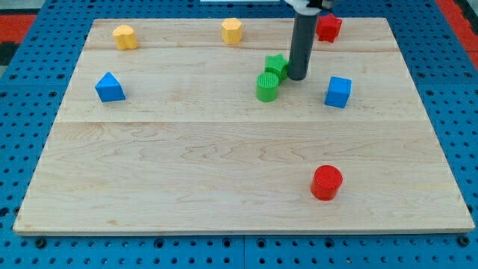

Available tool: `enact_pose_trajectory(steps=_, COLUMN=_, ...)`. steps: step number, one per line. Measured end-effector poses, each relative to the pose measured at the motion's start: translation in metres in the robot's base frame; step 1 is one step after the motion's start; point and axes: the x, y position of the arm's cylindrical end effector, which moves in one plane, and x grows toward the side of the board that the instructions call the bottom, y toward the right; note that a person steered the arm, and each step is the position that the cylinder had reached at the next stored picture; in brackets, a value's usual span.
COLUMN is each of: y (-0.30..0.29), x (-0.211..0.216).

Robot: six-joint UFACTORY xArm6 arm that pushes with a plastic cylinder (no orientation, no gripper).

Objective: Push the green star to the bottom left corner of the board

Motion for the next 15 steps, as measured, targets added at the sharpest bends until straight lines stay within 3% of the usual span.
enact_pose_trajectory(steps=1, y=-0.041, x=-0.004)
enact_pose_trajectory(steps=2, y=-0.046, x=-0.035)
enact_pose_trajectory(steps=3, y=-0.091, x=-0.032)
enact_pose_trajectory(steps=4, y=-0.166, x=0.005)
enact_pose_trajectory(steps=5, y=-0.188, x=0.001)
enact_pose_trajectory(steps=13, y=-0.280, x=-0.008)
enact_pose_trajectory(steps=15, y=-0.220, x=0.004)
